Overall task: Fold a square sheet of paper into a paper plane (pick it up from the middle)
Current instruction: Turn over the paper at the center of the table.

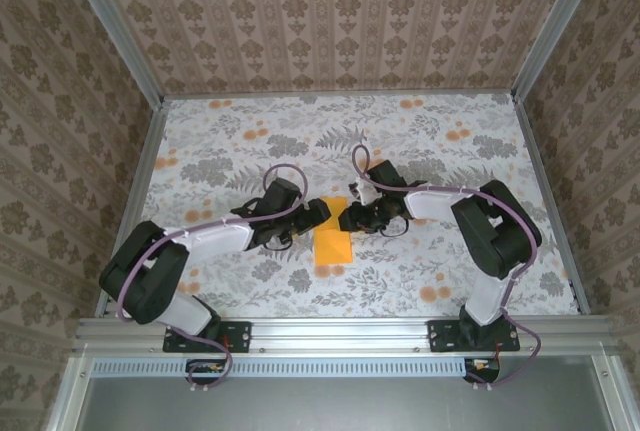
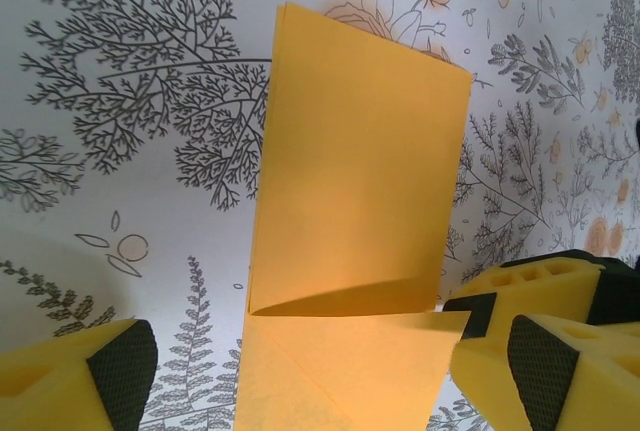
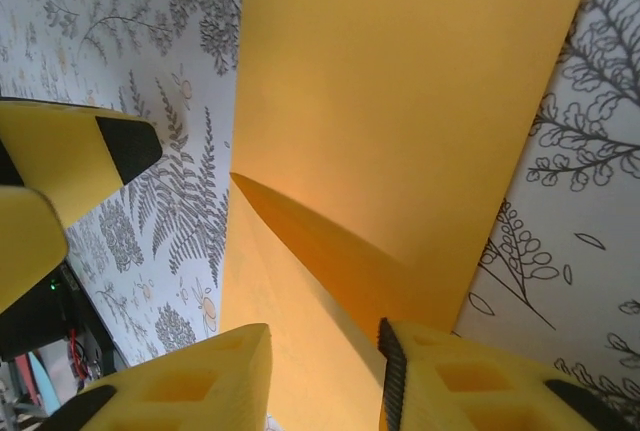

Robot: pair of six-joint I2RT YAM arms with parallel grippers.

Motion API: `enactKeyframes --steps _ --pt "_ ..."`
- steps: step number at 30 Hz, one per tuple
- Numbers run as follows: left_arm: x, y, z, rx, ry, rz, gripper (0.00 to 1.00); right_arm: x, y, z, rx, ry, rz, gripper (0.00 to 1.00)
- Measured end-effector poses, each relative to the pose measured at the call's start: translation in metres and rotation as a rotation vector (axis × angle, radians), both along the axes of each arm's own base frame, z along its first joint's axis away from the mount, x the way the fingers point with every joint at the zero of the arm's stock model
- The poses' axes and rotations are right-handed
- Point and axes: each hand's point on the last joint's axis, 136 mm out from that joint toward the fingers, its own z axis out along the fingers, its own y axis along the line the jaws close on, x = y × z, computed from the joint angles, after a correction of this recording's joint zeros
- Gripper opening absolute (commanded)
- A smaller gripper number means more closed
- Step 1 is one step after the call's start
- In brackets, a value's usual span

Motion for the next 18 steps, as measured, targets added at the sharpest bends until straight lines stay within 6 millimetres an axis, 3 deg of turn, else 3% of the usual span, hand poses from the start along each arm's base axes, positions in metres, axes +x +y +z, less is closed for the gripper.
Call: enactKeyframes --steps 3,6,18 --pt "0.0 -0.004 0.001 -0.014 -0.003 -0.01 0.88 -0.002 0.0 -0.004 0.001 0.015 0.003 0.13" --pt "0.0 -0.009 0.004 -0.034 -0.015 -0.021 0.82 0.0 0.001 -0.003 0.008 0.012 -0.003 0.07" --pt "-0.007 -0.029 0.012 -0.119 -0.036 -0.079 0.59 0.015 -0.015 0.006 0.066 -0.018 -0.103 0.05"
